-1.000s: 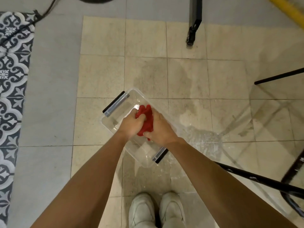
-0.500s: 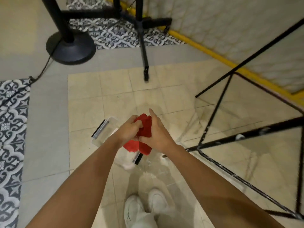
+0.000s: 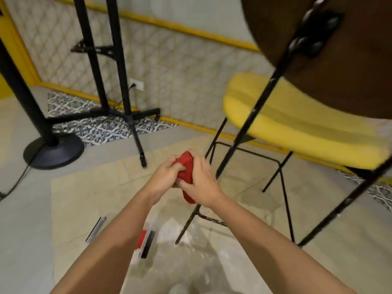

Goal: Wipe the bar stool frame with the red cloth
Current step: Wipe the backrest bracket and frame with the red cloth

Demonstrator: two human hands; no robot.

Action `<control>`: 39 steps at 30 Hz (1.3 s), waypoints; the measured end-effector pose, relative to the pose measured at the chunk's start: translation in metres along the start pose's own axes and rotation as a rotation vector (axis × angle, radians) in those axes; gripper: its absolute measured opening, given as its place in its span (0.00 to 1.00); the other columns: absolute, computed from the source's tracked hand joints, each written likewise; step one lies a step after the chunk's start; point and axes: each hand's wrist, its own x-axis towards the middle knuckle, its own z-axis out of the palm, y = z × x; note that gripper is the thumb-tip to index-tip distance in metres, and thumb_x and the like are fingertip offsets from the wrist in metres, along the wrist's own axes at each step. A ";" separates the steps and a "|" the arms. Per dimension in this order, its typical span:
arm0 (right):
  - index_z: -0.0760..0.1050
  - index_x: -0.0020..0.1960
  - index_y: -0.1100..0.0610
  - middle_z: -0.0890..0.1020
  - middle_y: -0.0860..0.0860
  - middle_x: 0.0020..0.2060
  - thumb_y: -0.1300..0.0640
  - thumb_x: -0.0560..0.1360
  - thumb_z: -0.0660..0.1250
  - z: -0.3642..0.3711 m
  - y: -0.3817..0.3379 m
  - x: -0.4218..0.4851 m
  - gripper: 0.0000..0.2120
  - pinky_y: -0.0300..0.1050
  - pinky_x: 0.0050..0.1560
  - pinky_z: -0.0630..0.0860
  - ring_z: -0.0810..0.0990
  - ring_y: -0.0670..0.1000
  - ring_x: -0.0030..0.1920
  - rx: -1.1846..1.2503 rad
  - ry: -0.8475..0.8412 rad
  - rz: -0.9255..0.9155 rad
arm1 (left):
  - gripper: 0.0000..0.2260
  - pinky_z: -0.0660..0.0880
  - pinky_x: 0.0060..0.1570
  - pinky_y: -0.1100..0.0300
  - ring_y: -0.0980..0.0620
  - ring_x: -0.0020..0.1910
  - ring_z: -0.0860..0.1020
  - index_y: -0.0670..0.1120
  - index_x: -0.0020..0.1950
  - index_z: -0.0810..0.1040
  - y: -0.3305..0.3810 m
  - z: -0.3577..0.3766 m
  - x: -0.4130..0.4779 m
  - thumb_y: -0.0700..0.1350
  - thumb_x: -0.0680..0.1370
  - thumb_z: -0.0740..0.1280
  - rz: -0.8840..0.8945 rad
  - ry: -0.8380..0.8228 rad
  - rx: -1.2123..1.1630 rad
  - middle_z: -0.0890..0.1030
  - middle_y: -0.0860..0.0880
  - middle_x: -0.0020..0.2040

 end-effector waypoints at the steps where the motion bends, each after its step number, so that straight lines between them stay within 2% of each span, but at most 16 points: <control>1: 0.52 0.74 0.54 0.65 0.54 0.65 0.50 0.71 0.69 -0.011 -0.003 -0.004 0.39 0.49 0.66 0.65 0.65 0.53 0.66 0.020 0.023 -0.008 | 0.11 0.74 0.36 0.64 0.55 0.42 0.76 0.48 0.56 0.75 0.011 0.006 -0.005 0.38 0.78 0.58 0.025 0.004 -0.011 0.79 0.48 0.46; 5: 0.49 0.75 0.51 0.62 0.52 0.65 0.54 0.71 0.69 -0.066 -0.015 -0.017 0.40 0.46 0.62 0.69 0.67 0.53 0.65 0.111 0.101 -0.033 | 0.10 0.74 0.39 0.61 0.54 0.42 0.77 0.48 0.55 0.76 0.057 0.034 -0.025 0.39 0.78 0.58 0.109 0.011 -0.047 0.80 0.48 0.45; 8: 0.49 0.75 0.50 0.62 0.52 0.66 0.57 0.72 0.67 -0.103 -0.021 -0.025 0.38 0.51 0.62 0.71 0.68 0.53 0.65 0.124 0.180 -0.078 | 0.10 0.74 0.40 0.60 0.54 0.43 0.77 0.47 0.56 0.76 0.090 0.053 -0.035 0.40 0.79 0.58 0.168 -0.020 -0.049 0.80 0.48 0.45; 11: 0.51 0.74 0.54 0.63 0.52 0.69 0.59 0.72 0.66 -0.130 -0.024 -0.029 0.36 0.51 0.59 0.72 0.69 0.54 0.66 0.124 0.259 -0.093 | 0.09 0.76 0.39 0.61 0.56 0.44 0.78 0.46 0.57 0.76 0.111 0.068 -0.040 0.41 0.79 0.59 0.218 -0.024 -0.071 0.80 0.49 0.46; 15: 0.56 0.71 0.53 0.68 0.50 0.67 0.56 0.74 0.64 -0.174 -0.027 -0.036 0.29 0.48 0.50 0.74 0.73 0.52 0.61 -0.016 0.408 -0.075 | 0.09 0.79 0.41 0.59 0.55 0.45 0.80 0.47 0.59 0.76 0.146 0.094 -0.043 0.43 0.80 0.60 0.310 -0.028 -0.023 0.81 0.48 0.49; 19: 0.62 0.68 0.53 0.68 0.49 0.62 0.55 0.75 0.63 -0.212 -0.027 -0.036 0.23 0.52 0.45 0.75 0.75 0.54 0.56 -0.118 0.542 -0.124 | 0.11 0.79 0.38 0.62 0.58 0.44 0.77 0.46 0.59 0.74 0.174 0.108 -0.041 0.48 0.79 0.63 0.392 0.008 0.020 0.78 0.49 0.50; 23: 0.66 0.67 0.52 0.70 0.49 0.61 0.52 0.77 0.63 -0.249 -0.032 -0.028 0.19 0.51 0.40 0.76 0.74 0.52 0.57 -0.322 0.572 -0.228 | 0.14 0.78 0.42 0.58 0.59 0.46 0.75 0.48 0.60 0.73 0.200 0.107 -0.038 0.51 0.77 0.66 0.433 0.059 0.045 0.75 0.53 0.48; 26: 0.67 0.66 0.52 0.70 0.50 0.61 0.51 0.77 0.64 -0.266 -0.035 -0.021 0.19 0.53 0.39 0.78 0.73 0.53 0.58 -0.359 0.628 -0.250 | 0.15 0.78 0.45 0.56 0.59 0.46 0.74 0.49 0.60 0.71 0.214 0.108 -0.033 0.53 0.77 0.66 0.468 0.108 0.043 0.74 0.54 0.48; 30: 0.67 0.66 0.53 0.66 0.53 0.64 0.51 0.76 0.66 -0.283 -0.033 -0.017 0.21 0.51 0.41 0.79 0.71 0.54 0.60 -0.365 0.698 -0.232 | 0.15 0.79 0.43 0.55 0.59 0.43 0.73 0.47 0.64 0.71 0.227 0.112 -0.023 0.51 0.79 0.63 0.528 0.193 0.044 0.74 0.52 0.52; 33: 0.68 0.66 0.54 0.65 0.54 0.64 0.50 0.75 0.66 -0.295 -0.033 -0.014 0.21 0.50 0.41 0.79 0.70 0.55 0.61 -0.416 0.727 -0.242 | 0.15 0.78 0.53 0.48 0.60 0.44 0.74 0.47 0.65 0.71 0.233 0.110 -0.010 0.48 0.79 0.63 0.563 0.283 0.076 0.74 0.52 0.54; 35: 0.69 0.65 0.55 0.66 0.55 0.63 0.51 0.75 0.67 -0.300 -0.036 -0.011 0.21 0.50 0.38 0.79 0.70 0.56 0.60 -0.429 0.754 -0.285 | 0.16 0.76 0.57 0.46 0.57 0.48 0.75 0.48 0.66 0.70 0.237 0.108 -0.005 0.47 0.79 0.63 0.567 0.309 0.090 0.74 0.52 0.57; 37: 0.70 0.64 0.56 0.69 0.56 0.62 0.52 0.74 0.69 -0.304 -0.040 -0.005 0.21 0.49 0.36 0.79 0.71 0.56 0.58 -0.444 0.774 -0.350 | 0.16 0.75 0.58 0.48 0.54 0.52 0.75 0.49 0.68 0.69 0.240 0.108 -0.003 0.47 0.79 0.62 0.565 0.311 0.105 0.74 0.51 0.61; 39: 0.71 0.64 0.56 0.71 0.56 0.61 0.53 0.73 0.70 -0.306 -0.045 0.000 0.21 0.47 0.34 0.78 0.72 0.56 0.56 -0.492 0.784 -0.410 | 0.17 0.74 0.58 0.55 0.54 0.55 0.74 0.49 0.69 0.69 0.242 0.110 -0.001 0.47 0.80 0.61 0.577 0.307 0.131 0.73 0.50 0.64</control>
